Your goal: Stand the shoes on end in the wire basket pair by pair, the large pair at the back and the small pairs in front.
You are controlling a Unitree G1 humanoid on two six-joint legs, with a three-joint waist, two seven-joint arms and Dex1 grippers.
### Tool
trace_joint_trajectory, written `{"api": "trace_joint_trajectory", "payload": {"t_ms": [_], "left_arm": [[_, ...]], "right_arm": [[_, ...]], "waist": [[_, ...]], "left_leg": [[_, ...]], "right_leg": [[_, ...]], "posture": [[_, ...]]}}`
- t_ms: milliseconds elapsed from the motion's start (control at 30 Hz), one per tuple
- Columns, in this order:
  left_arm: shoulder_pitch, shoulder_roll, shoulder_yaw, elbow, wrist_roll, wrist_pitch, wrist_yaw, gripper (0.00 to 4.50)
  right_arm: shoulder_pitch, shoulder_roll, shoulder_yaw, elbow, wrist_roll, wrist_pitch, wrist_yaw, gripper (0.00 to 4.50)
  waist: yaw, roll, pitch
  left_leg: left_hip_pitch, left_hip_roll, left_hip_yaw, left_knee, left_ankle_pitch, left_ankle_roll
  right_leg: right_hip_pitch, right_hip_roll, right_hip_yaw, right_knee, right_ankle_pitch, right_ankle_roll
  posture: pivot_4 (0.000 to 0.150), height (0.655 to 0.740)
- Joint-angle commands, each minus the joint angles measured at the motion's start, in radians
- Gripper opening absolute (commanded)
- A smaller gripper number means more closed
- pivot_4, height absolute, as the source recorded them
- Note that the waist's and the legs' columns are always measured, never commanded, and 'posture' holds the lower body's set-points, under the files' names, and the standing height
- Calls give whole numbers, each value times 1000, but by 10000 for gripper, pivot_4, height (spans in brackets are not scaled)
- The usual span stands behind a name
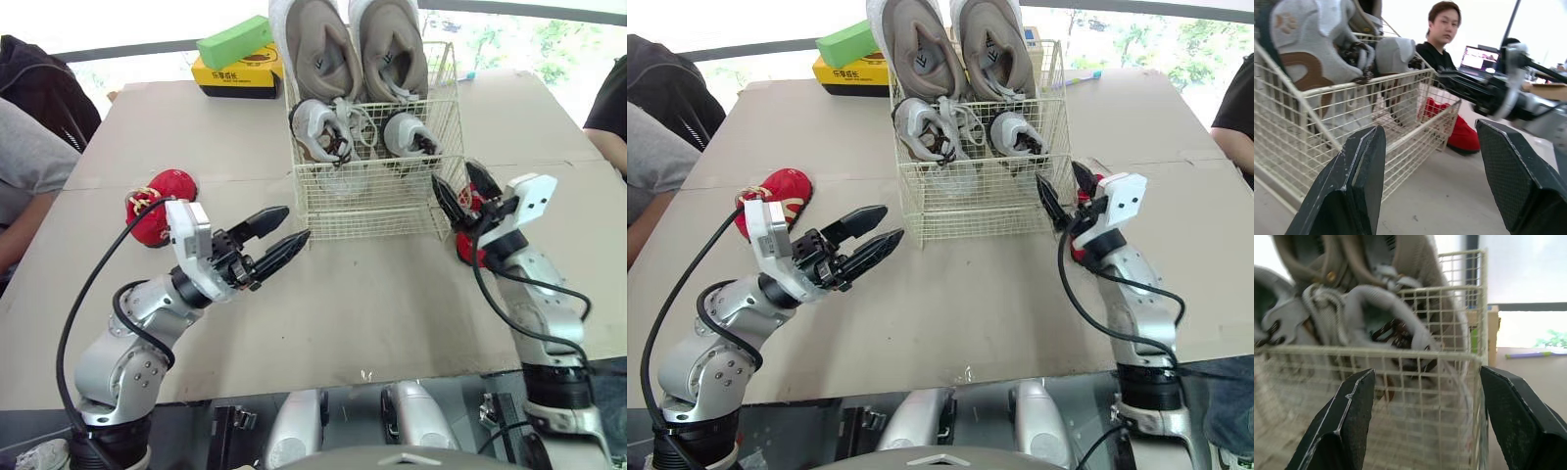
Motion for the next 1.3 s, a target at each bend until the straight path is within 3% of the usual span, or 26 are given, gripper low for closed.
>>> {"api": "trace_joint_trajectory", "payload": {"t_ms": [33,233,367,533,600,700,900,1033,1133,1233,1267,1300], "left_arm": [[-5,-7,16,-10,2,-9,24,31986],[-11,-41,57,49,15,-3,128,31986],[-10,-64,100,85,54,-8,235,31986],[57,-107,256,129,197,27,555,31986],[86,-126,310,149,238,3,620,31986],[119,-92,315,157,301,-8,612,31986],[47,21,321,310,343,55,572,31986],[-48,80,278,455,361,-6,457,31986],[-166,138,184,663,426,-38,349,31986],[-221,150,163,791,451,-70,308,24922],[-227,148,163,802,458,-83,303,18836],[-227,146,166,801,460,-90,297,17784]], "right_arm": [[18,-74,-17,-147,67,79,52,32799],[4,-244,2,-356,189,244,145,32799],[-29,-319,24,-386,286,303,249,32799],[-117,-300,53,-326,311,300,302,32799],[-128,-284,75,-296,288,283,319,32799],[-139,-274,104,-283,270,277,343,32799],[-137,-269,98,-271,275,276,366,32799],[-137,-261,104,-264,259,268,364,32799],[-128,-262,99,-275,251,263,359,32799],[-113,-274,84,-293,249,263,352,33157],[-108,-279,77,-297,250,264,350,33157],[-102,-281,71,-303,252,266,346,33157]], "waist": [[-3,0,0],[-4,1,1],[-4,-2,0],[-8,-3,1],[-9,-4,0],[0,-5,1],[27,-8,0],[19,-8,-1],[20,-8,-1],[20,-7,-1],[20,-7,-1],[21,-7,-1]], "left_leg": [[0,0,0,0,0,0],[0,0,0,0,0,0],[0,0,-1,0,0,0],[0,0,0,0,0,0],[0,1,0,0,0,0],[-1,1,-2,0,0,0],[-2,-1,-3,1,0,0],[-1,-1,-3,0,0,0],[-1,-1,-3,0,0,0],[-1,-1,-3,0,0,0],[-1,-1,-3,0,0,0],[-1,-1,-3,0,0,0]], "right_leg": [[0,0,0,0,0,0],[0,1,0,0,0,0],[0,1,-1,0,0,0],[0,0,0,-1,0,0],[0,0,0,-1,0,0],[0,0,-2,-1,0,0],[0,-2,-4,-1,0,0],[0,-2,-4,-1,0,0],[0,-2,-5,-1,0,0],[0,-2,-5,-1,0,0],[0,-3,-5,-1,0,0],[0,-3,-5,-1,0,0]], "posture": [[1500,7400],[1500,7400],[1500,7400],[1500,7400],[1500,7400],[1500,7400],[1500,7400],[1500,7400],[1500,7400],[1500,7400],[1500,7400],[1500,7400]]}}
